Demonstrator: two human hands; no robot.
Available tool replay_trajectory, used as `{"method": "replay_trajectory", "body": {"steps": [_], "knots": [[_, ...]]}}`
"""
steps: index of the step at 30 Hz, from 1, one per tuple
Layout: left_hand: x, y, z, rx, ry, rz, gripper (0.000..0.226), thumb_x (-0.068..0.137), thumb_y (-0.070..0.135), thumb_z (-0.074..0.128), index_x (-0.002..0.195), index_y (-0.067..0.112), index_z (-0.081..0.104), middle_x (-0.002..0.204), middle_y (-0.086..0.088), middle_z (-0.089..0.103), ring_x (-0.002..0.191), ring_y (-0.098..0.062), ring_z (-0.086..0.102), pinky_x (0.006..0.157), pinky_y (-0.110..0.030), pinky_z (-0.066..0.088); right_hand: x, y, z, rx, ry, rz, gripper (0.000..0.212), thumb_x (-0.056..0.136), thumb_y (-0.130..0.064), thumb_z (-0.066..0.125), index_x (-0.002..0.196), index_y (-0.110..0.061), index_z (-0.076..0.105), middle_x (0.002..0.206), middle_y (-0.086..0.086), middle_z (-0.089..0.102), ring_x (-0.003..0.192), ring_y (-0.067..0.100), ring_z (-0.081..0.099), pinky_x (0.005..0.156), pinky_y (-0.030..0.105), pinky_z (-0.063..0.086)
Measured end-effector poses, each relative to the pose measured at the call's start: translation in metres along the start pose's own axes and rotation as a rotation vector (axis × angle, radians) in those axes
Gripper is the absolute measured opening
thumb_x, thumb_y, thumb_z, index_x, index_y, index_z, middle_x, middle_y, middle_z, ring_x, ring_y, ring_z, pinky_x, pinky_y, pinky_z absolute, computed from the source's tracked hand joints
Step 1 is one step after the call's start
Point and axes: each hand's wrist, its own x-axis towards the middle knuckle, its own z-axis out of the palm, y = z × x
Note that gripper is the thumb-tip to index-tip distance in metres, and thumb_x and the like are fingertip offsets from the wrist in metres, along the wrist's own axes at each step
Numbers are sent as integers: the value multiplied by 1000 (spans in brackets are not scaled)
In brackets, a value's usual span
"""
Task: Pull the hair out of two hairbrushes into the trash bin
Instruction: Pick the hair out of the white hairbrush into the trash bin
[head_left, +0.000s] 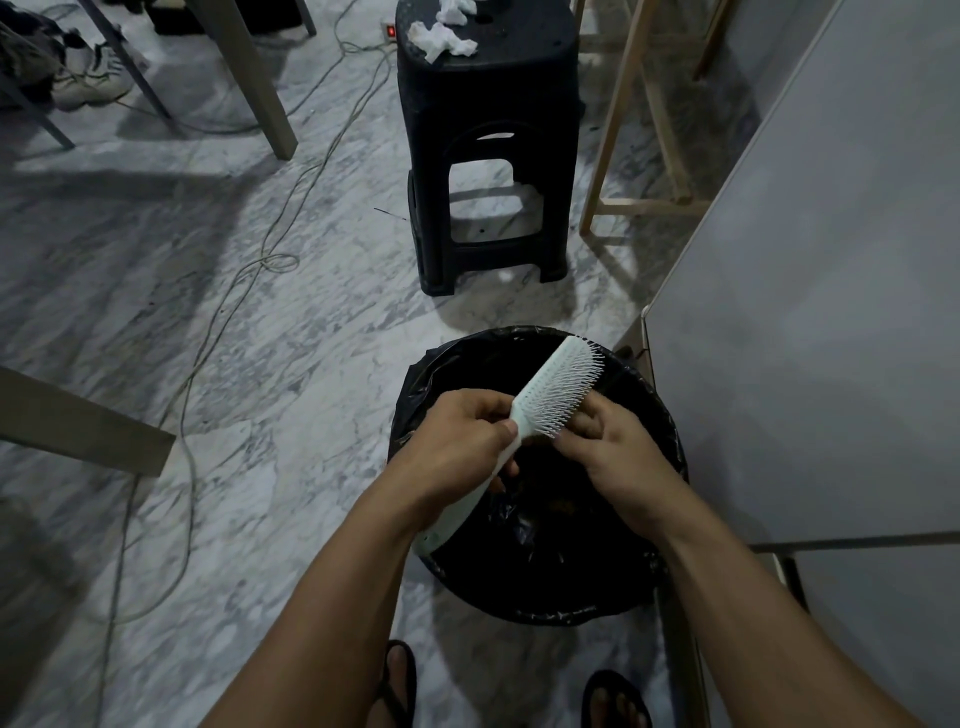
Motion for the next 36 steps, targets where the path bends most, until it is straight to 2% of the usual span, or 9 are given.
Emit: {"method": "replay_trajectory", "body": {"steps": [3, 7, 11, 15, 18, 22, 27, 31, 36], "knots": [[1, -1, -4, 53, 88, -3, 27, 98, 3, 46, 103, 12, 71, 70, -8, 61, 57, -12, 57, 51, -24, 48, 1, 9, -5, -103, 38, 4, 27, 99, -5, 44, 86, -7, 67, 54, -9, 50, 52, 7, 48, 62, 26, 43], [5, -2, -17, 30, 308, -32, 32, 97, 3, 44, 83, 20, 66, 67, -11, 58, 55, -16, 55, 55, -29, 46, 4, 14, -18, -324, 175, 42, 36, 100, -11, 40, 68, -17, 56, 53, -2, 41, 51, 13, 41, 56, 34, 44], [7, -2, -30, -130, 417, -44, 21, 95, 2, 49, 92, 5, 70, 68, -13, 60, 58, -19, 56, 53, -31, 47, 0, 21, -29, -794, 210, 266, 28, 92, -7, 43, 71, -21, 56, 74, 4, 58, 68, 23, 54, 63, 32, 43], [-1, -2, -29, -131, 276, -10, 8, 88, 7, 68, 94, 6, 74, 69, -9, 66, 59, -17, 60, 53, -26, 50, -7, 30, -29, -1100, -74, 474, 52, 85, -8, 56, 134, -26, 50, 143, 10, 41, 127, 33, 45, 105, 48, 40], [-9, -3, -24, -85, 185, 17, 16, 85, 0, 70, 95, 11, 74, 67, -3, 69, 55, -12, 63, 51, -20, 52, -1, 19, -30, -953, 90, 306, 68, 79, -1, 58, 141, -23, 44, 148, 7, 41, 132, 30, 45, 107, 43, 41], [-23, -3, -22, -24, 93, 39, 19, 84, -1, 71, 100, 7, 76, 77, -12, 74, 59, -14, 68, 57, -23, 57, -1, -8, -25, -173, 270, 153, 41, 89, -5, 57, 127, -20, 57, 126, 6, 63, 102, 21, 66, 85, 39, 55], [-45, 0, -18, 0, 59, 71, 20, 85, -1, 71, 103, 7, 75, 82, -15, 74, 63, -16, 69, 58, -29, 57, -22, -36, -17, 393, 131, 166, 41, 94, -15, 54, 135, -12, 49, 127, 8, 64, 107, 29, 67, 83, 42, 55], [-58, 7, -14, 60, 67, 101, 21, 83, 0, 73, 104, 4, 75, 81, -17, 75, 66, -20, 70, 59, -33, 58, -42, -38, 7, 439, -108, 224, 30, 96, -25, 44, 118, -16, 62, 106, 5, 70, 85, 18, 64, 69, 32, 44], [-73, 23, -18, 184, 194, 146, 18, 76, 8, 81, 93, 5, 75, 68, -10, 72, 52, -10, 65, 49, -22, 52, -60, -52, 22, 53, -79, 163, 31, 101, -24, 42, 77, -13, 57, 58, -2, 48, 44, 6, 35, 45, 21, 30]]}}
